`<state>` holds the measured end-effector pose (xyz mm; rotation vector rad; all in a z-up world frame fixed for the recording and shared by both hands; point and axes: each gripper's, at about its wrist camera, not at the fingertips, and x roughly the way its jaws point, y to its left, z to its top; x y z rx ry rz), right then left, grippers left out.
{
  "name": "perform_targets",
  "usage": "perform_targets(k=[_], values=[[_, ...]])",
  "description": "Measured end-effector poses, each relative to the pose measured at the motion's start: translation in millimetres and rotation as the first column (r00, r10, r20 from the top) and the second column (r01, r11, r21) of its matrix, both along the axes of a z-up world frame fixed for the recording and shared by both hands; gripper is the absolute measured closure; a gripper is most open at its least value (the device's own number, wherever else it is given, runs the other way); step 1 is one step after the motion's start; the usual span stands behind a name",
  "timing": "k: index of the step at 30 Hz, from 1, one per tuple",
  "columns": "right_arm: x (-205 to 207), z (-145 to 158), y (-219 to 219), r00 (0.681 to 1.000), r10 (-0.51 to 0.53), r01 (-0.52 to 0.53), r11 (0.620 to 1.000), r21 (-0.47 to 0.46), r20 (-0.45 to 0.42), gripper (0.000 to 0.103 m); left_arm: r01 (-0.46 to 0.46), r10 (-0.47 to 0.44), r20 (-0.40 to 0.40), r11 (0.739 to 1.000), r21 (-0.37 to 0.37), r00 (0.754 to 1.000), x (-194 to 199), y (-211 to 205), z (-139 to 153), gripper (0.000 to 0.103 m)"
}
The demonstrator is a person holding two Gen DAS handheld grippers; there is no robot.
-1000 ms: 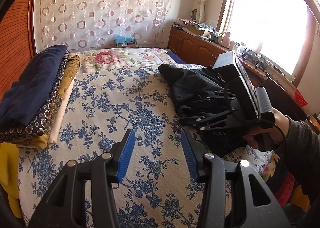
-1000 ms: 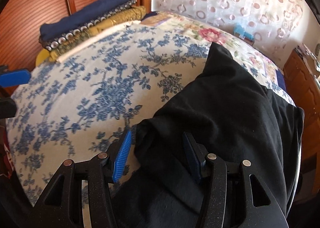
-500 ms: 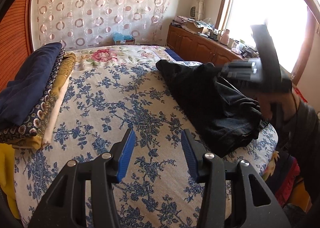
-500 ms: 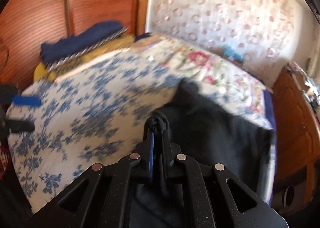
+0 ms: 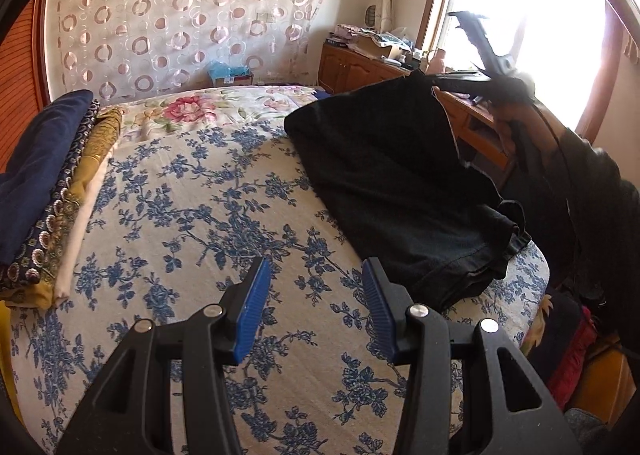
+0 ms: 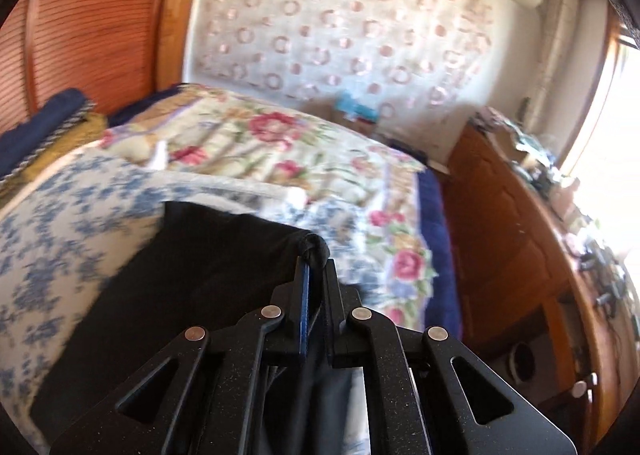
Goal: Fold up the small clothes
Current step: 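Close the right tool on the folded black shirt's edge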
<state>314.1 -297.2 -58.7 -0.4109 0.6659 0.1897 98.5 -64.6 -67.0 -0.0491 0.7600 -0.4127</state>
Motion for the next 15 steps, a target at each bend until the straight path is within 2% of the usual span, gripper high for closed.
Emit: perform_targets(k=[3,7,9,10,15], values=[[23,-11,-14,0.997,-0.077,0.077,0.996,-0.041,0.004,0.1,0.009,-0.009,-0.002,1.0,0.001,1.0,0,-4,-2,0.057],[43,-28,-36,0.982,-0.182,0.182,0.983,-0.014,-0.054,0.1,0.013,-0.013,-0.005,1.0,0.005,1.0,-3,-6,-5,0.057],[45,-34,-46,0.972,-0.215,0.217,0.976,0.01,-0.099,0.081,0.016,-0.016,-0.012,1.0,0.003,1.0,-3,-7,-7,0.057],[43,-36,-52,0.968,-0.217,0.223,0.974,0.031,-0.124,0.076,0.018,-0.018,-0.013,1.0,0.002,1.0,-3,-8,-8,0.057],[1,-32,-68,0.98,-0.167,0.176,0.981,0.077,-0.111,0.072,0.03,-0.03,-0.017,1.0,-0.006,0.999,-4,-14,-10,0.057]])
